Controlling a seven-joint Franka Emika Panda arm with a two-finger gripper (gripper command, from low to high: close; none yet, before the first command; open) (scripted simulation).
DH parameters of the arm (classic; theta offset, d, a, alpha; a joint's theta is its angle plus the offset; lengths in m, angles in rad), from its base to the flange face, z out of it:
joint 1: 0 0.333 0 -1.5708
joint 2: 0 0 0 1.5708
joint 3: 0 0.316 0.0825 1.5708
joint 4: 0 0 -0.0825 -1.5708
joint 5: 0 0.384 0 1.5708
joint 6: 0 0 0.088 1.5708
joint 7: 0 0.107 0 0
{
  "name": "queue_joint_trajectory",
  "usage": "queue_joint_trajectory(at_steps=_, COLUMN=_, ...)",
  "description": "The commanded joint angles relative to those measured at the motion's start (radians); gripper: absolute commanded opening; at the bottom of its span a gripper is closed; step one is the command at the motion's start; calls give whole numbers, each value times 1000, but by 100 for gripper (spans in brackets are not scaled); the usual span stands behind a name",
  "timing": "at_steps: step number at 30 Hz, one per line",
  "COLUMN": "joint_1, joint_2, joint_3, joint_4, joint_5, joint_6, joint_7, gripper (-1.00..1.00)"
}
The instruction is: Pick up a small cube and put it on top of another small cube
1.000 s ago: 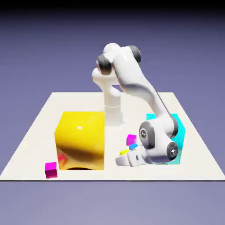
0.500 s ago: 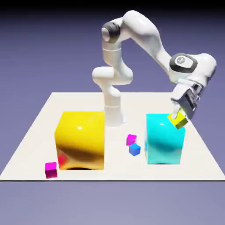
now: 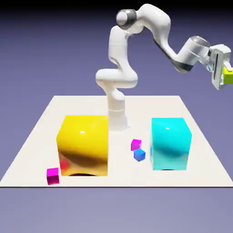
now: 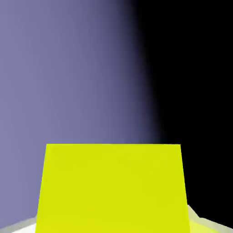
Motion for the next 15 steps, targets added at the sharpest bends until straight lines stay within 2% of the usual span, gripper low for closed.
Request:
queue_joint_trajectory(at_steps=1, joint_1=-6, joint_2=-36, joint_3=26, joint_4=-18, joint_5=-33, joint_6=36, joint_7=24, gripper=-100)
queue_joint_trajectory(at_steps=15, joint_1=-85, joint_2=-544, joint_3=394, joint_4=-273, joint_5=-485, joint_6=549, joint_7=349, gripper=-100)
